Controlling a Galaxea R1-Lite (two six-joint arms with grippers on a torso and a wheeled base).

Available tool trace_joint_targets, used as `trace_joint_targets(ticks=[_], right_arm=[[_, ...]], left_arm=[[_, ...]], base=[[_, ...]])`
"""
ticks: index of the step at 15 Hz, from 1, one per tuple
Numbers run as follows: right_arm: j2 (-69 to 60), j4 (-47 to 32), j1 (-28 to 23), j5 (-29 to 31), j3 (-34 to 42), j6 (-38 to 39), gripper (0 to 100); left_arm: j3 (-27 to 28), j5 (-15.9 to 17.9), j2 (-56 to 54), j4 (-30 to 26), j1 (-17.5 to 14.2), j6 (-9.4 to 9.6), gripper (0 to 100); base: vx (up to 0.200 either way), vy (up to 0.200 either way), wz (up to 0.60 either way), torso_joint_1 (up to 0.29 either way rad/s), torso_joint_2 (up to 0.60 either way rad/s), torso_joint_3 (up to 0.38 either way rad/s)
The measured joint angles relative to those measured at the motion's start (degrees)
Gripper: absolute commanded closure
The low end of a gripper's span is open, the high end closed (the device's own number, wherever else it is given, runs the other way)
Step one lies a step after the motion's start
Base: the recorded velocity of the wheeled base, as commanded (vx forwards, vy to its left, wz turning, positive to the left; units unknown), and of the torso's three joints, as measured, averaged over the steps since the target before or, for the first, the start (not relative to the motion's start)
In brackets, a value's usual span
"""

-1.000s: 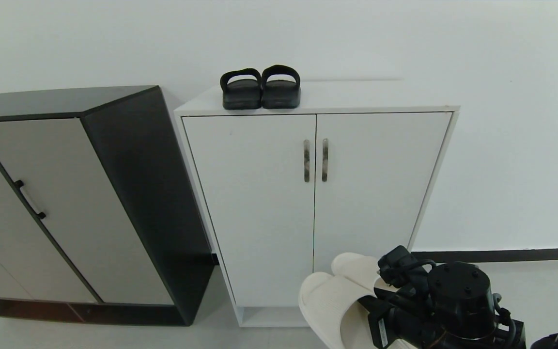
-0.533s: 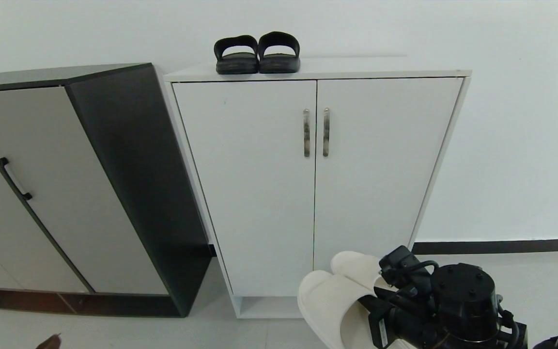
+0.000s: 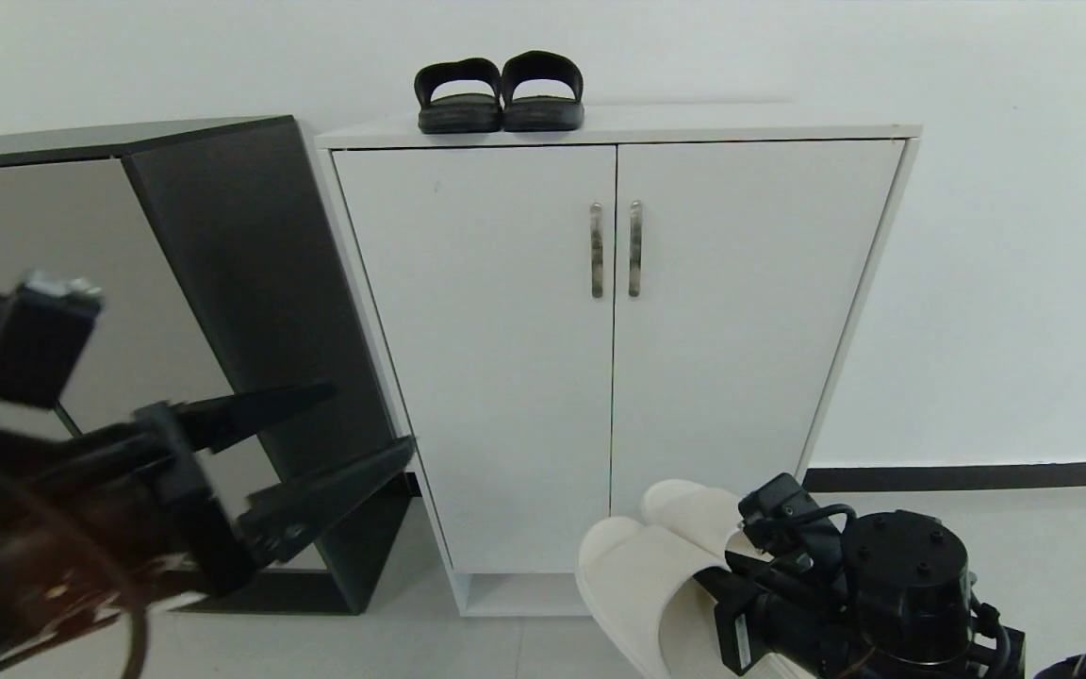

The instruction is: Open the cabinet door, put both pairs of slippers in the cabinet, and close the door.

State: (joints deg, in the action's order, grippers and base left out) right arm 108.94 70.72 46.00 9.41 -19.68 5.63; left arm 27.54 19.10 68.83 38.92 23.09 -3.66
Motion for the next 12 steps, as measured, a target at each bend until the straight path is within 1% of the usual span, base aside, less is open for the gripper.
trace_joint_targets(ticks=[1, 3, 5, 7, 9, 10, 11, 12], right_arm=[[0.3, 0.0, 0.0, 0.0, 0.0, 0.0, 100], [0.8, 0.0, -0.1, 0.0, 0.0, 0.1, 100], [1.2, 0.0, -0.2, -0.1, 0.0, 0.2, 100], [1.4, 0.0, -0.3, -0.1, 0.0, 0.3, 100], [1.6, 0.0, -0.3, -0.3, -0.1, 0.4, 100], [1.8, 0.1, -0.3, -0.4, -0.1, 0.3, 100], [2.1, 0.6, -0.3, -0.3, -0.1, 0.3, 100], [2.5, 1.5, -0.3, -0.3, -0.1, 0.3, 100]], left_arm=[[3.6, 0.0, 4.6, 0.9, 2.6, -1.23, 0], [11.6, 0.4, 14.0, 3.1, 7.2, -2.69, 0], [19.3, 1.5, 21.9, 4.2, 10.3, -4.33, 0], [26.3, 2.0, 28.1, 4.5, 11.9, -5.69, 0], [33.5, 3.4, 33.0, 2.4, 12.5, -6.77, 0], [37.9, 4.5, 35.1, 0.2, 12.6, -7.61, 0], [42.8, 6.1, 36.9, -3.5, 12.6, -8.44, 0], [47.4, 8.4, 38.4, -7.8, 12.4, -9.17, 0]], base=[[0.000, 0.000, 0.00, 0.000, 0.00, 0.000], [0.000, 0.000, 0.00, 0.000, 0.00, 0.000], [0.000, 0.000, 0.00, 0.000, 0.00, 0.000], [0.000, 0.000, 0.00, 0.000, 0.00, 0.000], [0.000, 0.000, 0.00, 0.000, 0.00, 0.000], [0.000, 0.000, 0.00, 0.000, 0.00, 0.000], [0.000, 0.000, 0.00, 0.000, 0.00, 0.000], [0.000, 0.000, 0.00, 0.000, 0.00, 0.000]])
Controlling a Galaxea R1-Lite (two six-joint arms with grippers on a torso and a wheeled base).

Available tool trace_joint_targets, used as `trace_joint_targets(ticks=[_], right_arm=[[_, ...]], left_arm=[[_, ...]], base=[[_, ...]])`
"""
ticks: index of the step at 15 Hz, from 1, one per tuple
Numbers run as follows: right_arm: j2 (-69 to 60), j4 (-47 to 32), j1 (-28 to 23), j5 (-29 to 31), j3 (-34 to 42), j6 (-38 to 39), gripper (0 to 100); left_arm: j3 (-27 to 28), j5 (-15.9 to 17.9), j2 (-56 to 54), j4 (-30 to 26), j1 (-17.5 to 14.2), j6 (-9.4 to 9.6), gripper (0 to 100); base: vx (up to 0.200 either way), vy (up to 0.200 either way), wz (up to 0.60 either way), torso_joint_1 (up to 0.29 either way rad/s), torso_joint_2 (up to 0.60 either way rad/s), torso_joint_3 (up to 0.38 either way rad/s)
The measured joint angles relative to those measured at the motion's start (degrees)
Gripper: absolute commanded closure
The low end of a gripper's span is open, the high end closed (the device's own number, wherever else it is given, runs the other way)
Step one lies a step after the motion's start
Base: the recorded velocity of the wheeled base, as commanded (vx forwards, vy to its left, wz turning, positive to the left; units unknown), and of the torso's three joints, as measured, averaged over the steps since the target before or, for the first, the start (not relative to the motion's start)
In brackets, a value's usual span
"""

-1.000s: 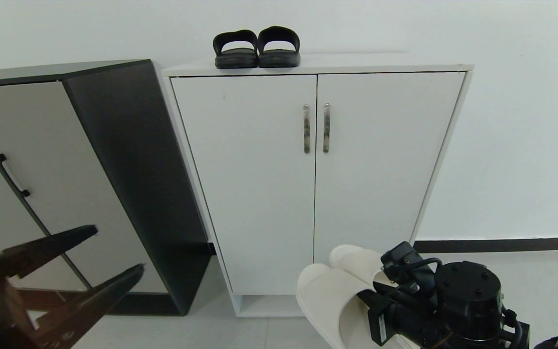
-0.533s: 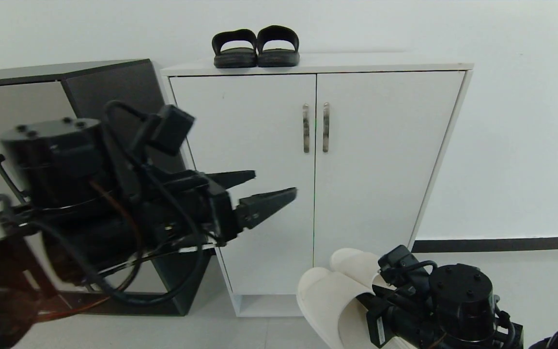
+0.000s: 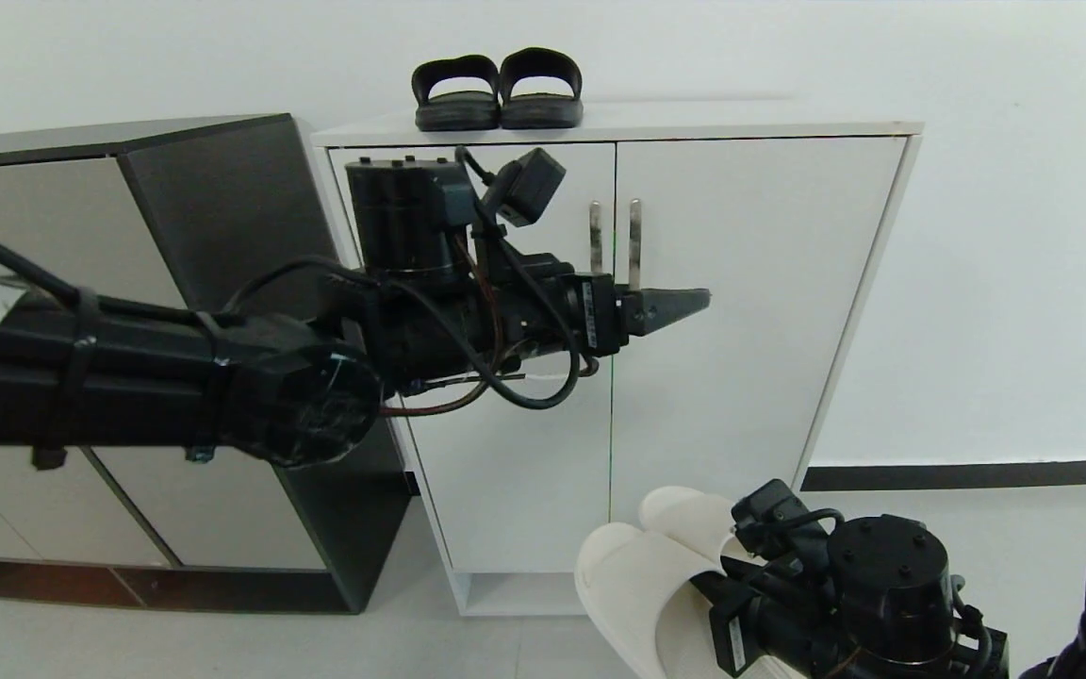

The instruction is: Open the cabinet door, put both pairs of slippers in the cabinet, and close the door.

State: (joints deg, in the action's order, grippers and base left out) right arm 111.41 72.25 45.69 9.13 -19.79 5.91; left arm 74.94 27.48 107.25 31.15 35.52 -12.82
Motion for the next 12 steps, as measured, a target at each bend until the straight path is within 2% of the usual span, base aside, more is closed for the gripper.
trace_joint_targets(ticks=[1, 2, 3, 5, 7, 10, 12], right_arm=[[0.3, 0.5, 0.0, 0.1, 0.1, 0.0, 100], [0.5, 1.3, 0.0, 0.1, 0.1, 0.0, 100], [0.7, 1.3, 0.0, 0.1, 0.2, 0.0, 100], [0.8, 1.3, 0.0, 0.0, 0.6, -0.1, 100], [0.8, 1.4, 0.0, 0.0, 0.7, -0.1, 100], [1.0, 1.4, 0.0, -0.1, 0.7, -0.1, 100], [1.0, 1.4, 0.0, -0.2, 0.7, 0.0, 100]], left_arm=[[3.4, 2.7, 1.1, -3.0, -0.3, -0.89, 0], [6.4, 6.6, 2.1, -4.6, -1.0, -2.88, 0], [8.5, 8.9, 3.0, -5.0, -1.9, -4.35, 0], [10.3, 10.1, 4.4, -5.1, -3.4, -4.74, 0], [11.4, 10.2, 5.5, -5.0, -4.2, -4.72, 0], [16.0, 5.2, 8.1, -5.3, -4.4, -4.72, 0], [18.4, 4.4, 9.5, -5.4, -4.0, -4.72, 0]], base=[[0.000, 0.000, 0.00, 0.000, 0.00, 0.000], [0.000, 0.000, 0.00, 0.000, 0.00, 0.000], [0.000, 0.000, 0.00, 0.000, 0.00, 0.000], [0.000, 0.000, 0.00, 0.000, 0.00, 0.000], [0.000, 0.000, 0.00, 0.000, 0.00, 0.000], [0.000, 0.000, 0.00, 0.000, 0.00, 0.000], [0.000, 0.000, 0.00, 0.000, 0.00, 0.000]])
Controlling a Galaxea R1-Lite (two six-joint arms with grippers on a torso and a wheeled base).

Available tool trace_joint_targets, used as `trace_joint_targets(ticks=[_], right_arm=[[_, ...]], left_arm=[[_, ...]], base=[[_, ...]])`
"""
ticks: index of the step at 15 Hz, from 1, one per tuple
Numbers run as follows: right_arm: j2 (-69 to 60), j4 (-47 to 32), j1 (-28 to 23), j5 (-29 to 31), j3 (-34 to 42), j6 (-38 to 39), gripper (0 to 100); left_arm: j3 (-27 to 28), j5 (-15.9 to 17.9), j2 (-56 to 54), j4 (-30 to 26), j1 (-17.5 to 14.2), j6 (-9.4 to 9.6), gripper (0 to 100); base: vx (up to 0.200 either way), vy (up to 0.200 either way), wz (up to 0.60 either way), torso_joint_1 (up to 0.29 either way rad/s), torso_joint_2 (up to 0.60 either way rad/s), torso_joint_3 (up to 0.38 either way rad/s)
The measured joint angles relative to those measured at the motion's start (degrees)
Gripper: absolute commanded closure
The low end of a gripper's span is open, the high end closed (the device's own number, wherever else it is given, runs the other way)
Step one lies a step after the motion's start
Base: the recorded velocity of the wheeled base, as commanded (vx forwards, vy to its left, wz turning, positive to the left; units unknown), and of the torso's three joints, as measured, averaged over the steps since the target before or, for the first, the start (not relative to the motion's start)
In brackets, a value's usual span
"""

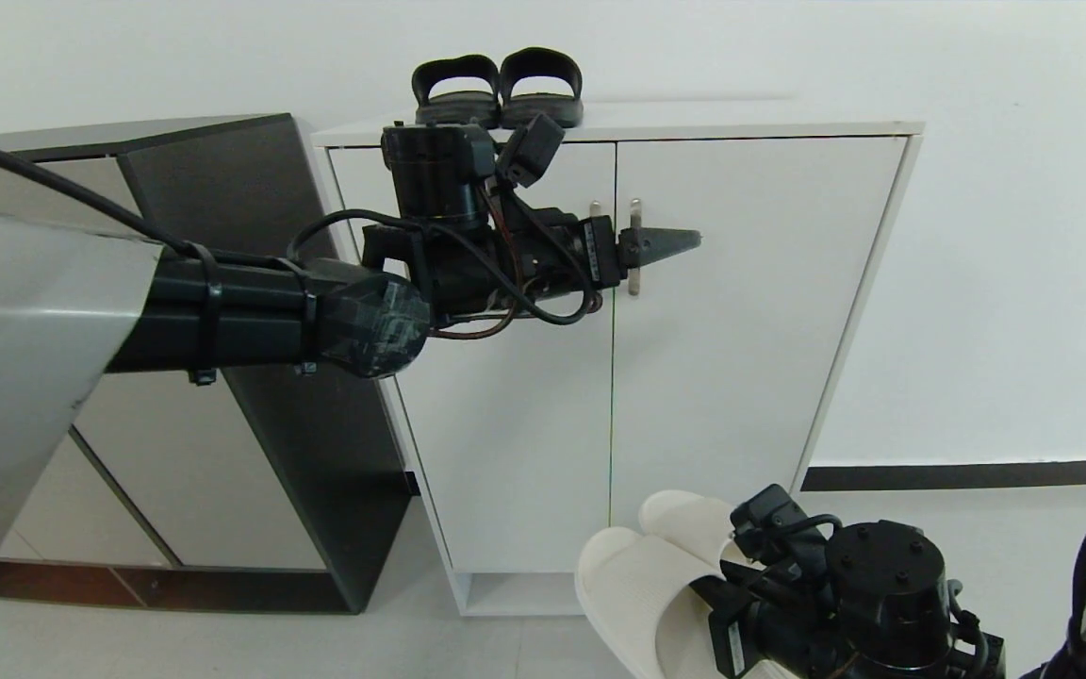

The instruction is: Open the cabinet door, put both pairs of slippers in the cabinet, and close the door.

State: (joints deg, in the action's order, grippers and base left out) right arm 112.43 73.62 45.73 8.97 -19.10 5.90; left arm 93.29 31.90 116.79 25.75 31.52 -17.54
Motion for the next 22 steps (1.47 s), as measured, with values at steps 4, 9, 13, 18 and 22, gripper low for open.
trace_joint_targets(ticks=[4, 9, 13, 18, 22], right_arm=[[0.0, 0.0, -0.1, 0.0, 0.0, 0.0, 100], [0.1, 0.0, 0.0, 0.0, 0.1, 0.1, 100], [0.1, 0.0, 0.0, 0.0, 0.1, 0.1, 100], [0.7, 0.0, 0.0, 0.0, 0.1, 0.2, 100], [0.8, 0.0, 0.0, 0.0, 0.1, 0.2, 100]], left_arm=[[3.9, -2.3, 2.1, -1.7, -0.4, 0.04, 0], [6.8, -3.6, 4.4, -1.7, -1.0, 0.09, 0], [9.2, -4.7, 6.4, -1.8, -1.3, 0.09, 0], [11.1, -4.6, 8.5, -1.9, -1.3, 0.06, 0], [13.0, -4.8, 9.5, -3.0, -1.2, 0.09, 100]], base=[[0.000, 0.000, 0.00, 0.000, 0.00, 0.000], [0.000, 0.000, 0.00, 0.000, 0.00, 0.000], [0.000, 0.000, 0.00, 0.000, 0.00, 0.000], [0.000, 0.000, 0.00, 0.000, 0.00, 0.000], [0.000, 0.000, 0.00, 0.000, 0.00, 0.000]])
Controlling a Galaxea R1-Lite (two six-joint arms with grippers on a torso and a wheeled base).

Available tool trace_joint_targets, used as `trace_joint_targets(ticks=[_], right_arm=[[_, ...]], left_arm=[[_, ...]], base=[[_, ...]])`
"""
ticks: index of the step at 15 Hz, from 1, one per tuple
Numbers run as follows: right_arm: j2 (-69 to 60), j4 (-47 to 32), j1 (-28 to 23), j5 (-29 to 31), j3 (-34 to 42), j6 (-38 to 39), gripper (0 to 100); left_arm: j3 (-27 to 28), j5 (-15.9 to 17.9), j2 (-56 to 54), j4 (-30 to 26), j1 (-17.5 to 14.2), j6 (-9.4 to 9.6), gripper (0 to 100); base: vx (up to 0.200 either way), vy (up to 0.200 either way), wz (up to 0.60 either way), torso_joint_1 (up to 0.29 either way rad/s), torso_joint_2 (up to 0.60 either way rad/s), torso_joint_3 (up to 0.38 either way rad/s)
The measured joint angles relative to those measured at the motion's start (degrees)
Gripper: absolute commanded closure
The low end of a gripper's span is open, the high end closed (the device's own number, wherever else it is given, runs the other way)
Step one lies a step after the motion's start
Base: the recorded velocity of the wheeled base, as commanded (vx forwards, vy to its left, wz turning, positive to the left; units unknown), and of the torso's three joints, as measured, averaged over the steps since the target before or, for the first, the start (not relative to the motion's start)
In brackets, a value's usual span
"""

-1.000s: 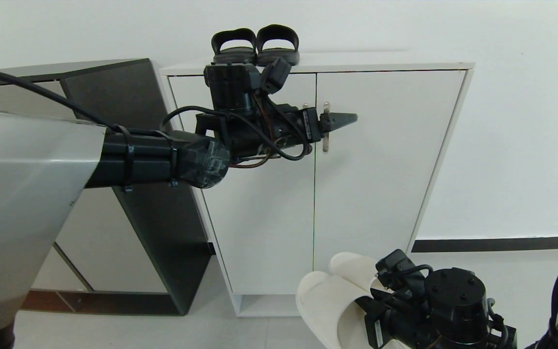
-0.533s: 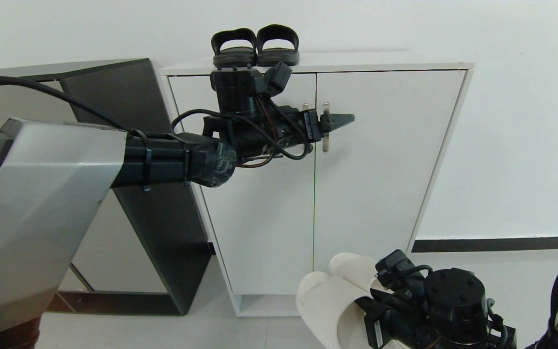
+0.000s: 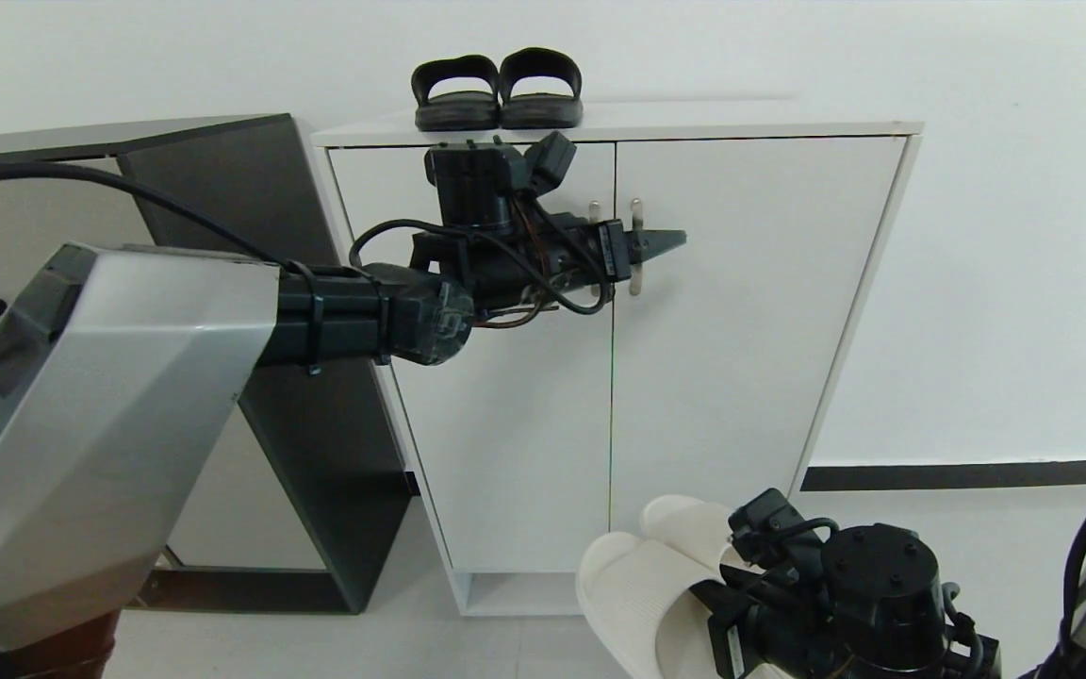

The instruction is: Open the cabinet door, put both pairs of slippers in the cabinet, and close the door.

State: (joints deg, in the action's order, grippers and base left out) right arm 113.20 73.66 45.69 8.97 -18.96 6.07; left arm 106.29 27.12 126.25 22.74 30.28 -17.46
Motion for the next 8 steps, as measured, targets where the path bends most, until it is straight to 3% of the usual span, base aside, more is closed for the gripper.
trace_joint_targets(ticks=[4, 8], right_arm=[[0.0, 0.2, 0.0, -0.3, 0.5, 0.0, 100], [-0.1, 2.9, -0.1, -3.4, 2.2, -0.1, 100]], left_arm=[[-1.1, 0.3, -0.3, 0.1, 0.6, 0.17, 100], [-9.7, 0.3, -4.2, 3.4, 1.9, 0.84, 100]], base=[[0.000, 0.000, 0.00, 0.000, 0.00, 0.000], [0.000, 0.000, 0.00, 0.000, 0.00, 0.000]])
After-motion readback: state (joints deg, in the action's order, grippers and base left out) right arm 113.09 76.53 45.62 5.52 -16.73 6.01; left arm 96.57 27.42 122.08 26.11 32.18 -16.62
